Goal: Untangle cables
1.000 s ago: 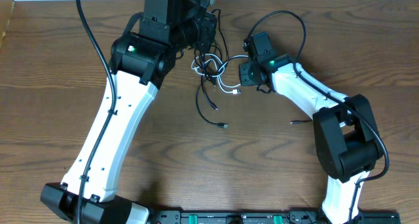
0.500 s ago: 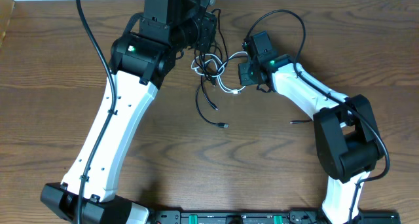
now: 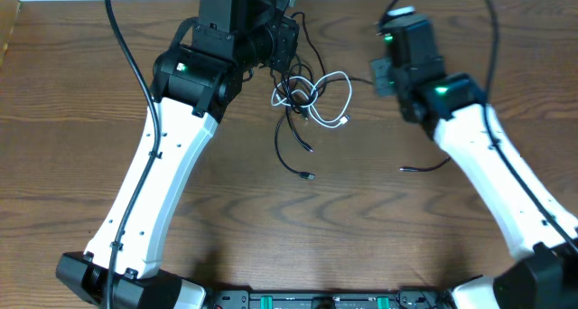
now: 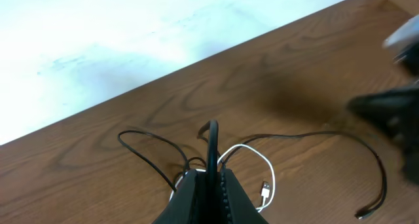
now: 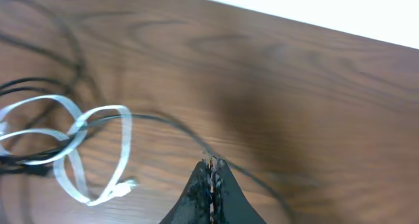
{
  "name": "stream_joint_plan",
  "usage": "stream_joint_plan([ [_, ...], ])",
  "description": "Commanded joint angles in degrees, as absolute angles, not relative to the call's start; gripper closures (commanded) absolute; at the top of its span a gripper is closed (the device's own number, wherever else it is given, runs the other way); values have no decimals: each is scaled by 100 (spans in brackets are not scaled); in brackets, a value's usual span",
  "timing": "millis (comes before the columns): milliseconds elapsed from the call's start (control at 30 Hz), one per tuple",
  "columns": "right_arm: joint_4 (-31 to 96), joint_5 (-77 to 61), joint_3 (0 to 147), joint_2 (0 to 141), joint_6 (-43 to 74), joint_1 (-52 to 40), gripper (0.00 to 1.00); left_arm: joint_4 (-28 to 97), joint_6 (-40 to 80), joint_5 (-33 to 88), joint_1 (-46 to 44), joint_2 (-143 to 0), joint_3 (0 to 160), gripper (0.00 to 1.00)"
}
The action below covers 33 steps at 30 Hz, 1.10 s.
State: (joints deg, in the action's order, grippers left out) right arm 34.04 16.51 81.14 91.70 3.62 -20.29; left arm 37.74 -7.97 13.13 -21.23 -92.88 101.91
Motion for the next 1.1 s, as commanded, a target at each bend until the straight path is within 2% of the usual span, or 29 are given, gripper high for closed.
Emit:
stream_joint_plan([
  [0, 3618, 2086, 8176, 8794, 93, -1706, 99, 3769, -941, 1197, -2145, -9150, 10130, 93],
  [200, 3780, 1653, 8173, 8672, 23, -1616, 98, 3769, -941, 1197, -2145, -9150, 10130, 93],
  [267, 3815, 1525, 8176, 8742, 141, -1616, 78, 3769, -941, 1197, -2145, -9150, 10130, 93],
  [433, 3837, 1140, 8173, 9019, 191, -1686, 64, 3769, -941, 1197, -2145, -9150, 10130, 93],
  [633, 3846, 475, 8173, 9483, 228, -1793, 61, 3769, -941, 1194, -2145, -9150, 10130, 92],
  [1067, 3697, -628, 8173, 10079, -3, -2073, 64, 3769, -1048, 1070, -2145, -9150, 10130, 93],
])
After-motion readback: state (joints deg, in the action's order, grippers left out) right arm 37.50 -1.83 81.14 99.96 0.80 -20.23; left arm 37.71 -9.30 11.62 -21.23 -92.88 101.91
